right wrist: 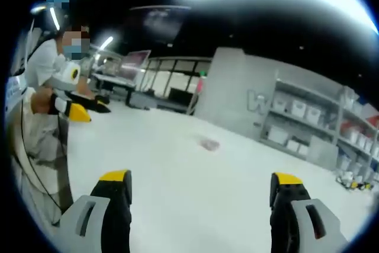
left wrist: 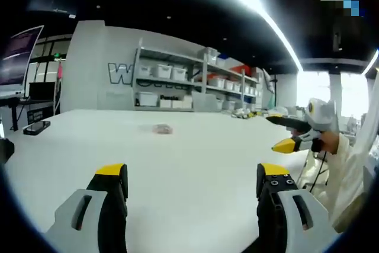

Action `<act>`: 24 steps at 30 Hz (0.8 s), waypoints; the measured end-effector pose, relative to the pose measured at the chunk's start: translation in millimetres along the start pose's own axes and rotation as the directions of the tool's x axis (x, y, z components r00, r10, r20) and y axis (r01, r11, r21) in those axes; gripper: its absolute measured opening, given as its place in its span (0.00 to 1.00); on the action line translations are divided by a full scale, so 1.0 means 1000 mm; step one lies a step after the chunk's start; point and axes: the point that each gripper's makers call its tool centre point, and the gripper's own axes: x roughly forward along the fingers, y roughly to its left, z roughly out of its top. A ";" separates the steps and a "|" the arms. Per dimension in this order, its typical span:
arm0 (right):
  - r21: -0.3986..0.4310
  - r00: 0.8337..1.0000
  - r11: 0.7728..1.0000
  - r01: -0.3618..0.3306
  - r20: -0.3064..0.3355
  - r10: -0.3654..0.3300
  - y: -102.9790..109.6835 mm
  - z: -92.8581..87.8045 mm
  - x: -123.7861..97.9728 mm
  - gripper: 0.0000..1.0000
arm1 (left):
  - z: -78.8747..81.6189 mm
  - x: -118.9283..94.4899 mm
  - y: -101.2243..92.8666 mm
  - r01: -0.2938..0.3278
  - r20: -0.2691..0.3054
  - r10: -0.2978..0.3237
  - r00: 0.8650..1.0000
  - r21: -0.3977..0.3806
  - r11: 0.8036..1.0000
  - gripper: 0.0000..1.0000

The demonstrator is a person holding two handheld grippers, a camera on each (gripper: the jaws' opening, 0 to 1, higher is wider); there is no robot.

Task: Open the resealable bag by pulling the two sides of the seal apart until the entire bag opening is separated and visibly accessible.

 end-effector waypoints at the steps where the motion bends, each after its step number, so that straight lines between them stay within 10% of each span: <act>1: 0.000 1.000 1.000 0.001 0.002 -0.001 0.000 0.000 0.000 0.99 | 0.001 0.000 0.000 0.001 0.004 -0.001 1.000 0.000 1.000 0.88; 24: 0.008 1.000 1.000 0.002 -0.003 -0.002 0.002 -0.003 -0.001 0.99 | 0.005 -0.001 0.000 0.000 0.004 0.000 1.000 0.019 1.000 0.88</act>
